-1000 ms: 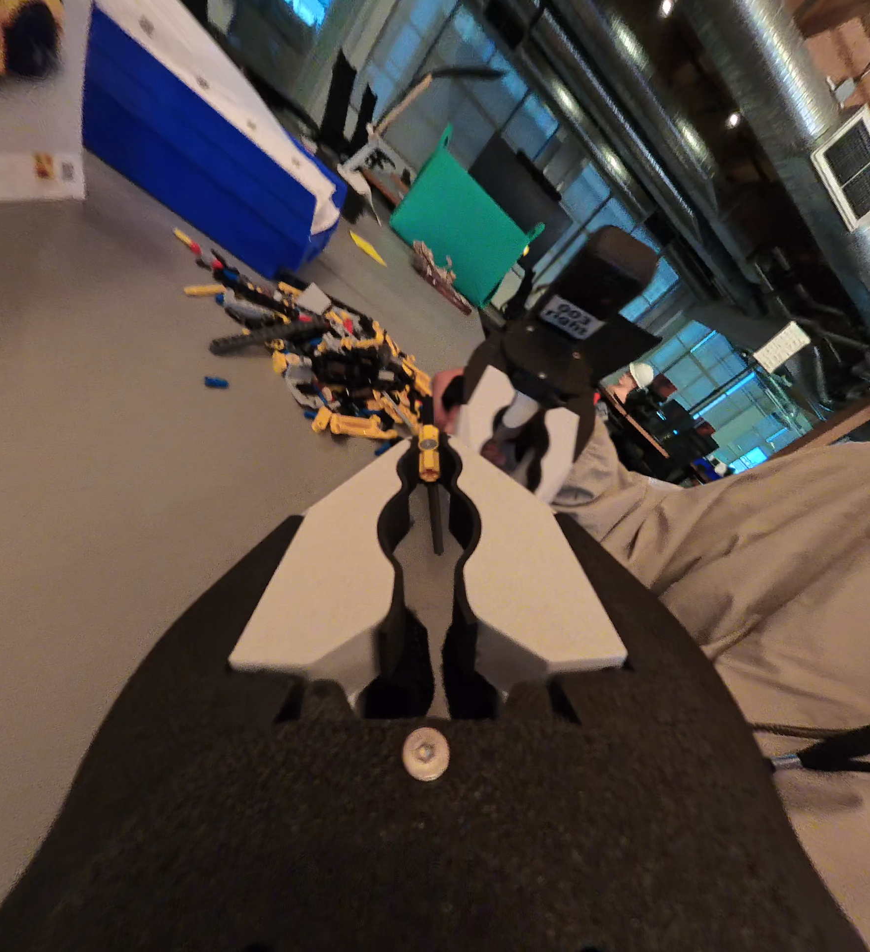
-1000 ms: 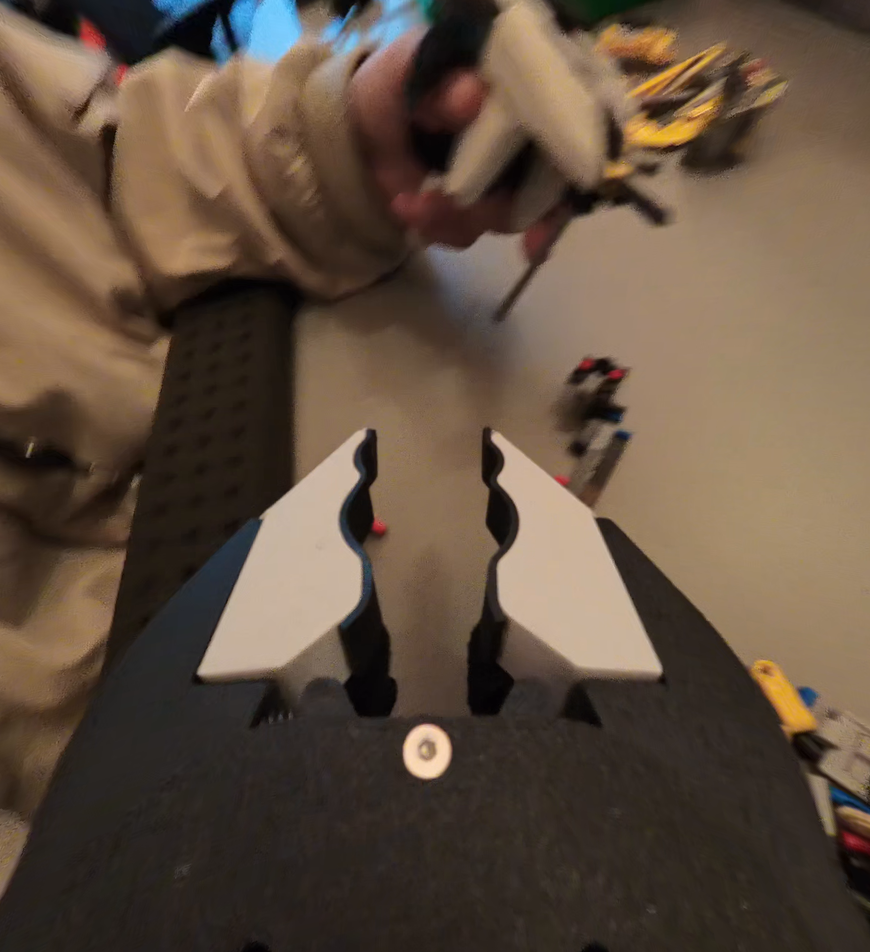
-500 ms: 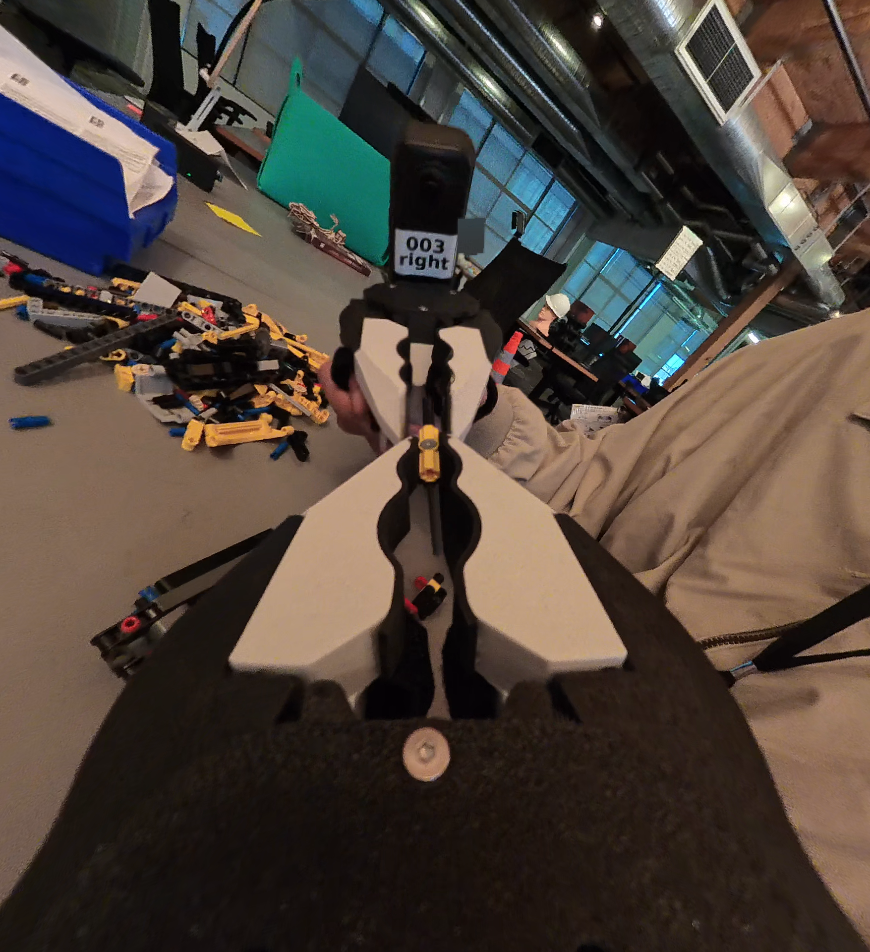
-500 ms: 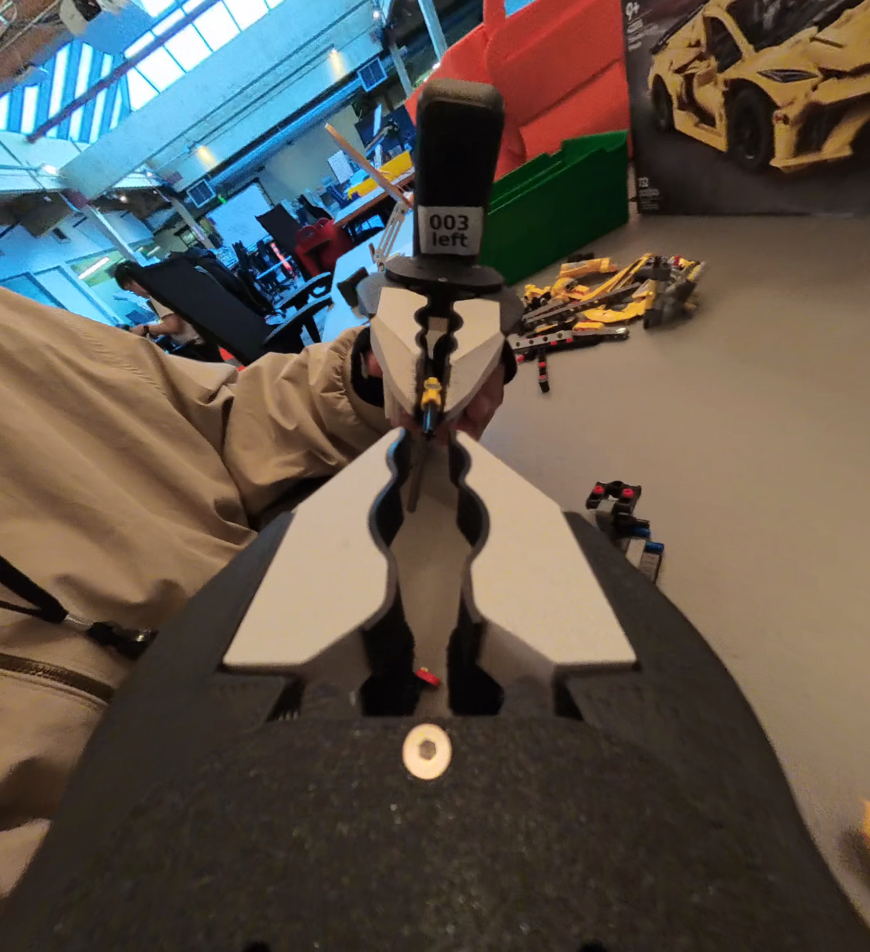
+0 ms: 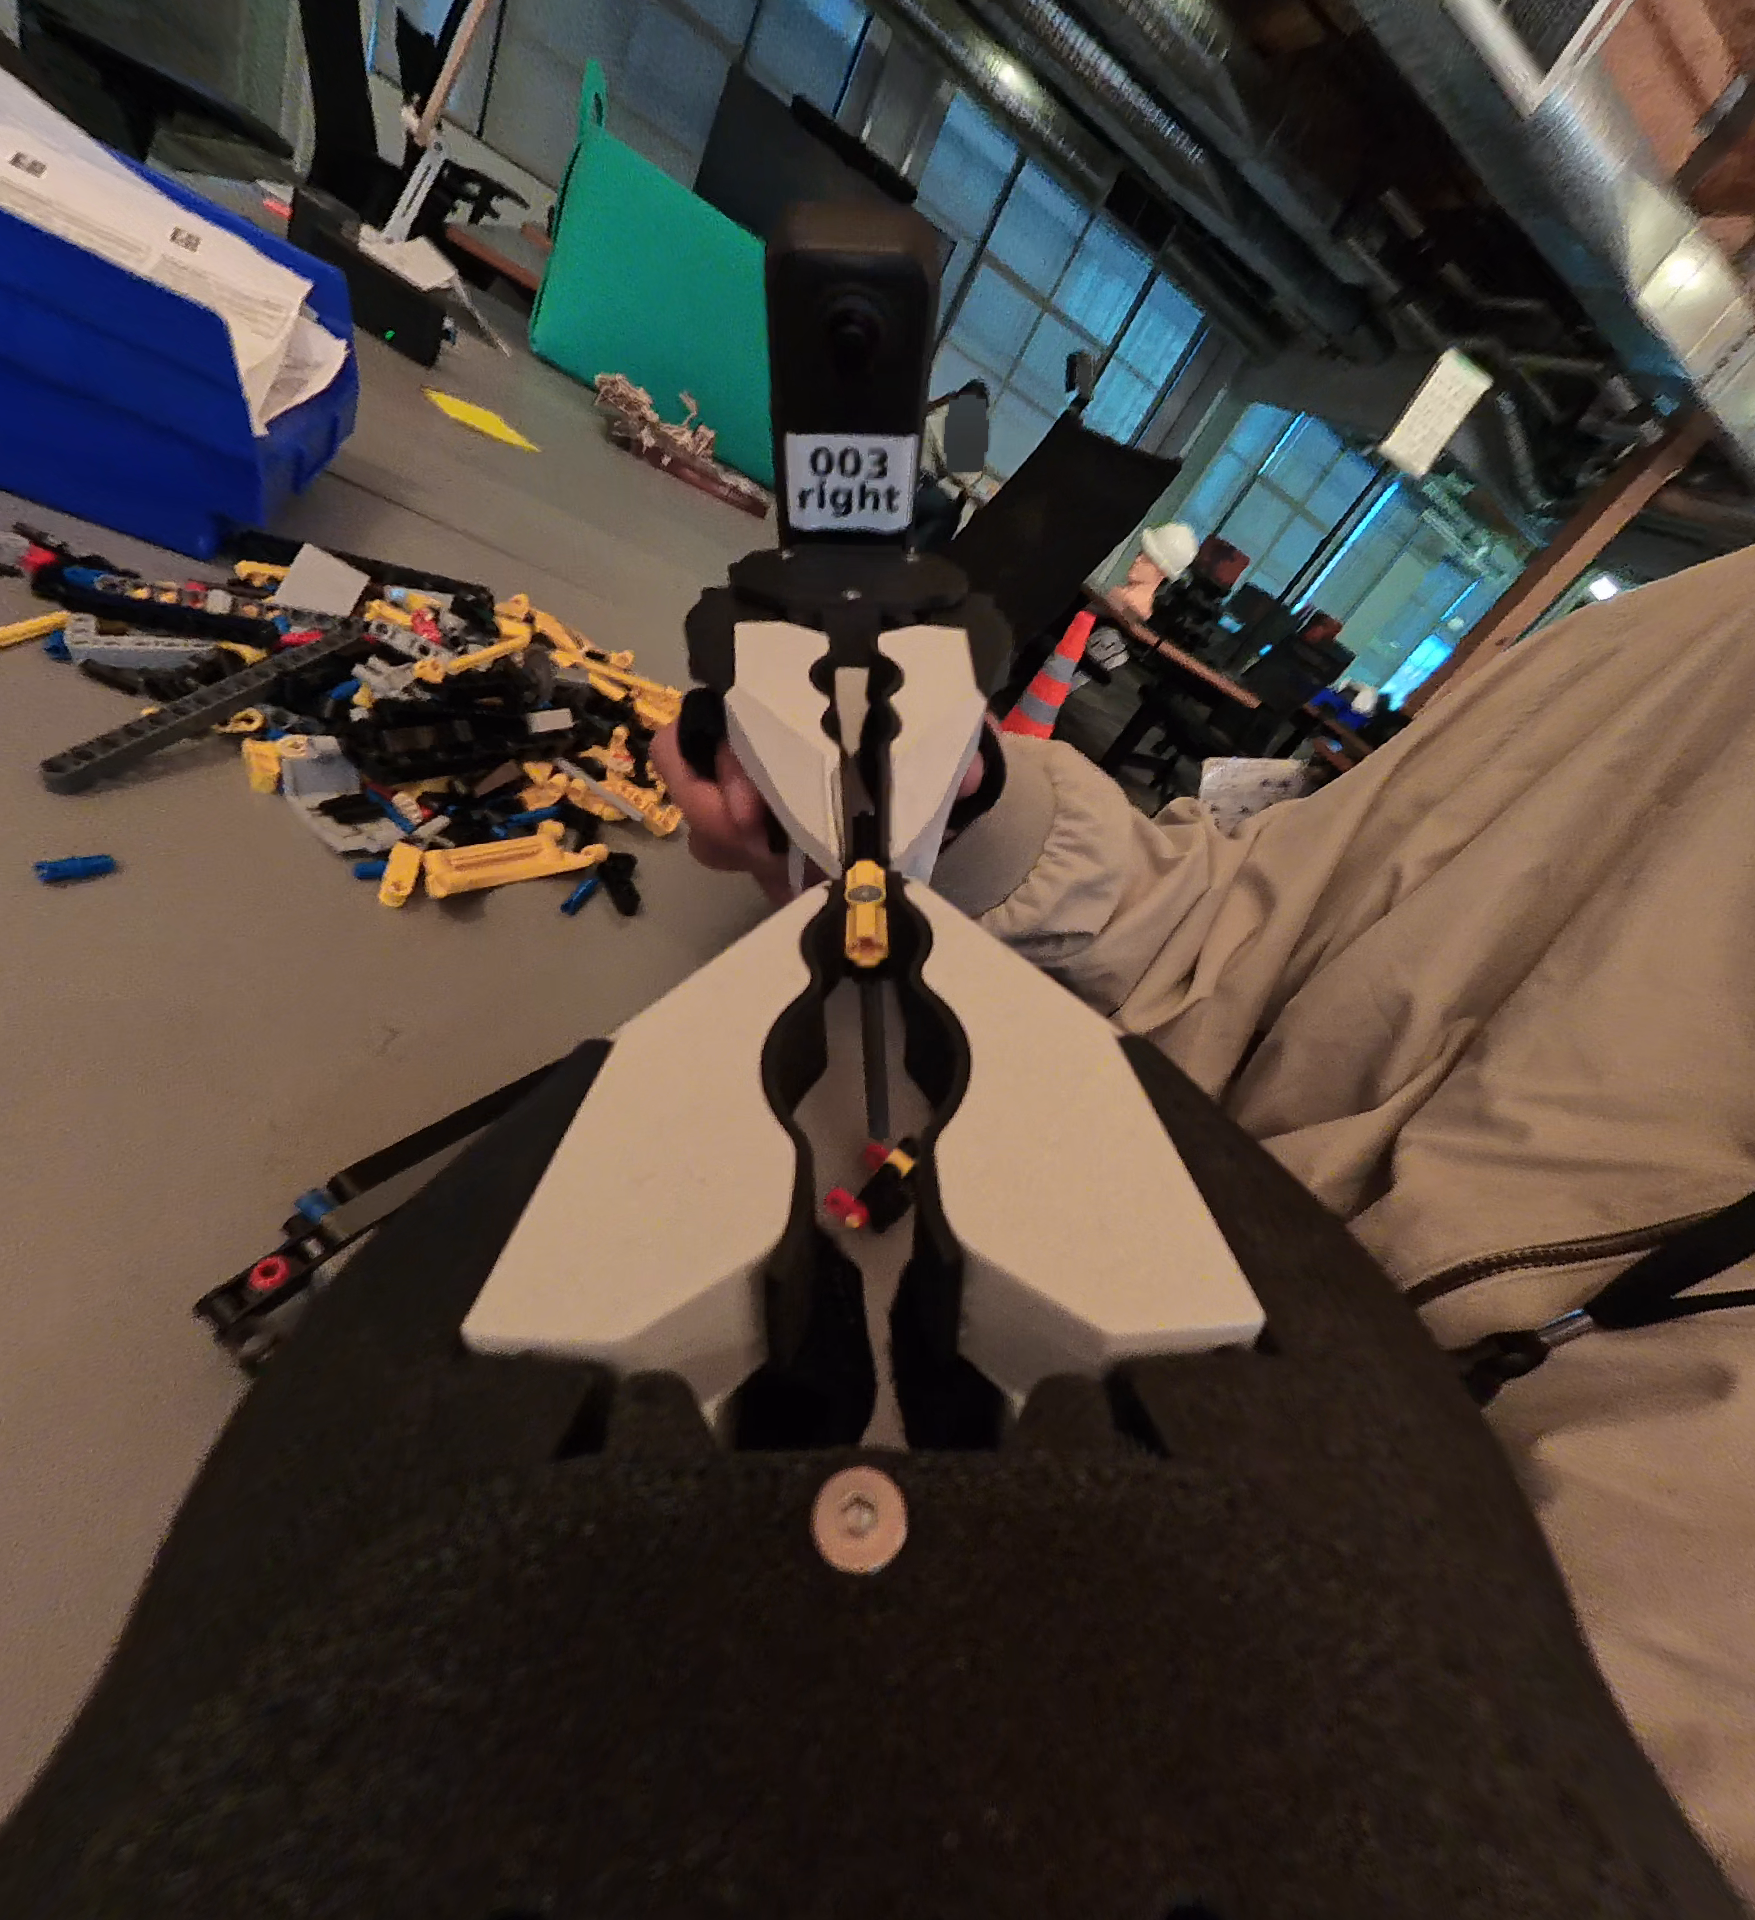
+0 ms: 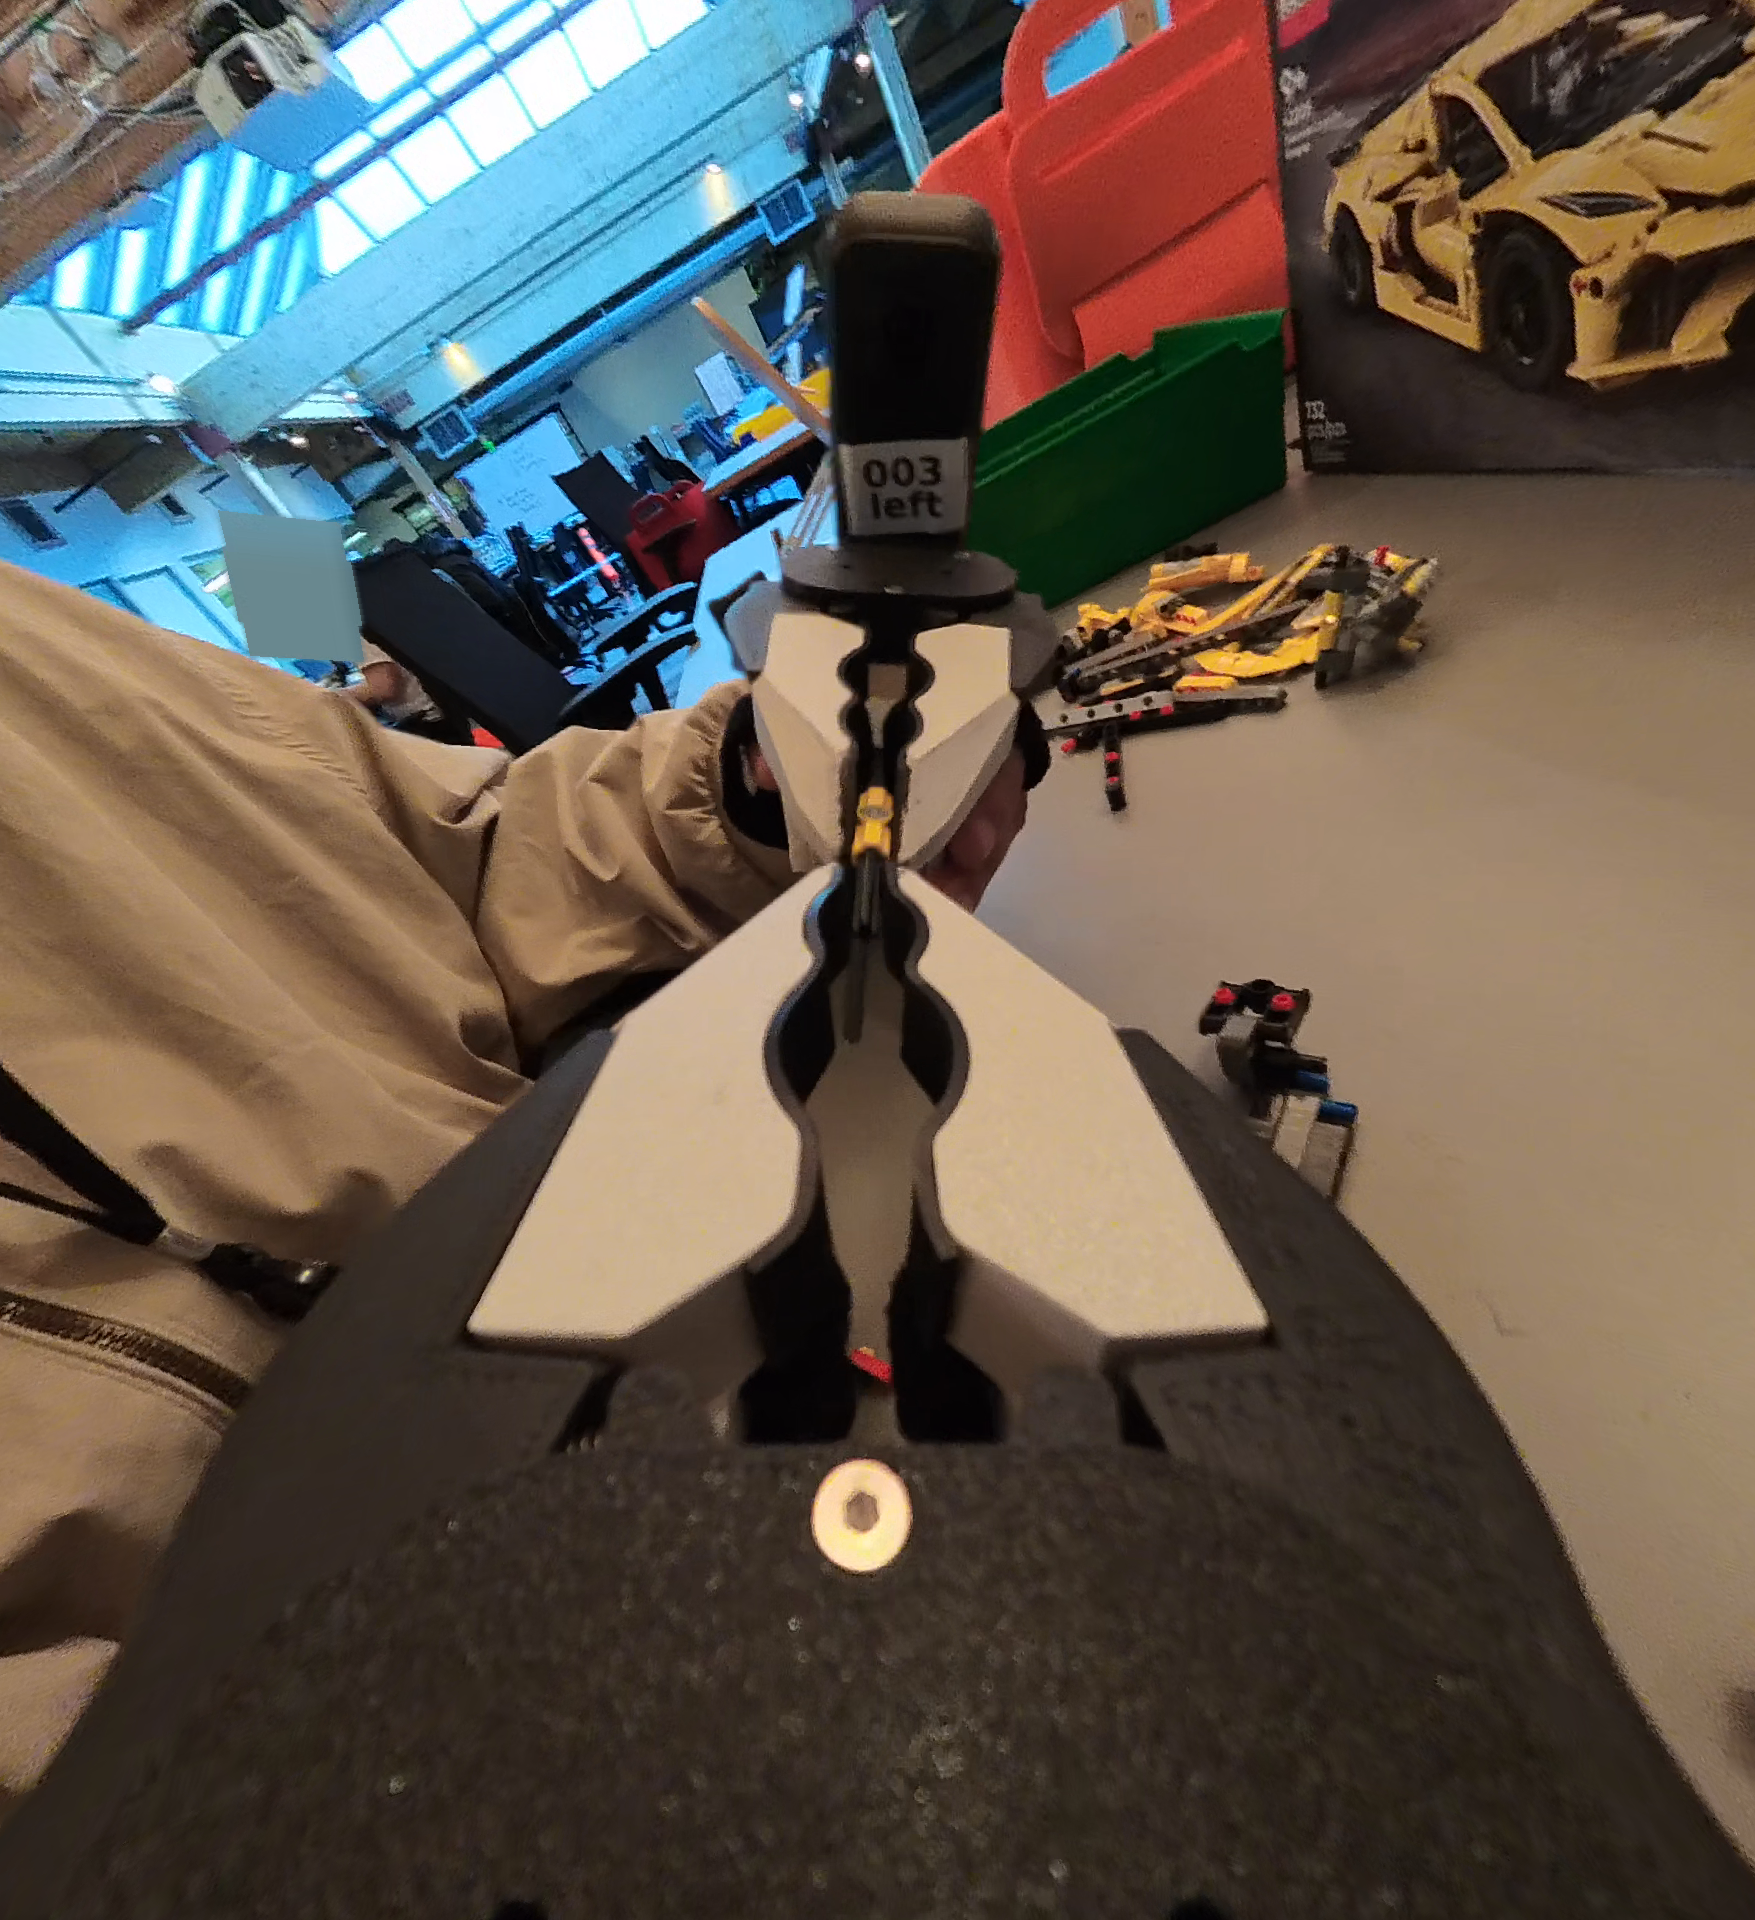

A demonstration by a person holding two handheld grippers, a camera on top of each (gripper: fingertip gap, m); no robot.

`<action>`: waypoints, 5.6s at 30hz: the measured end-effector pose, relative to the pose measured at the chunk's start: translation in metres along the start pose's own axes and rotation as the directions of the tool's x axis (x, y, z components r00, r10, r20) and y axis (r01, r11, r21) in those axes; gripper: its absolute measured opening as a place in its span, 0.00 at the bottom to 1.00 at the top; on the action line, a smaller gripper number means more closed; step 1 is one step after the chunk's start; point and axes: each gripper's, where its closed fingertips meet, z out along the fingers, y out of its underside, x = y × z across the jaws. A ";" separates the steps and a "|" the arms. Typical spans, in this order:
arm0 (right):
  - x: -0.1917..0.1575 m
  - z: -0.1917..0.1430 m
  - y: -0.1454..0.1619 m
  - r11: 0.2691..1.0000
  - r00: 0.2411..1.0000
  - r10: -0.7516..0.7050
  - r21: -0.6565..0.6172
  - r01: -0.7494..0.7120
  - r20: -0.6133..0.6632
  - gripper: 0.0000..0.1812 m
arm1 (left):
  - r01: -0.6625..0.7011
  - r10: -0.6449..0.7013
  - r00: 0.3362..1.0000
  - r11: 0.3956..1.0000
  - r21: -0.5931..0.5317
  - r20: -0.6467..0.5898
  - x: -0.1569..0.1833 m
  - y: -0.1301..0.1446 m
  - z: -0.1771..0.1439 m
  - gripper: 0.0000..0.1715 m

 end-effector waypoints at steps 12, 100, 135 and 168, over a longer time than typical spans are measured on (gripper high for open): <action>0.000 -0.007 -0.014 0.998 0.999 -0.029 0.062 0.030 -0.023 0.08 | -0.045 0.045 0.999 0.998 0.047 0.011 0.005 -0.012 -0.005 0.04; 0.024 0.008 -0.015 0.964 0.971 0.239 0.130 -0.234 -0.022 0.06 | 0.066 -0.078 0.994 0.984 0.164 0.071 -0.022 -0.017 -0.010 0.04; 0.023 -0.002 -0.007 0.982 0.984 0.173 0.077 -0.170 -0.044 0.01 | 0.062 -0.071 0.996 0.988 0.143 0.058 -0.024 -0.014 -0.017 0.04; 0.024 -0.006 -0.007 0.974 0.977 0.213 0.080 -0.213 0.004 0.01 | 0.048 -0.058 0.996 0.990 0.132 0.073 -0.025 -0.017 -0.022 0.04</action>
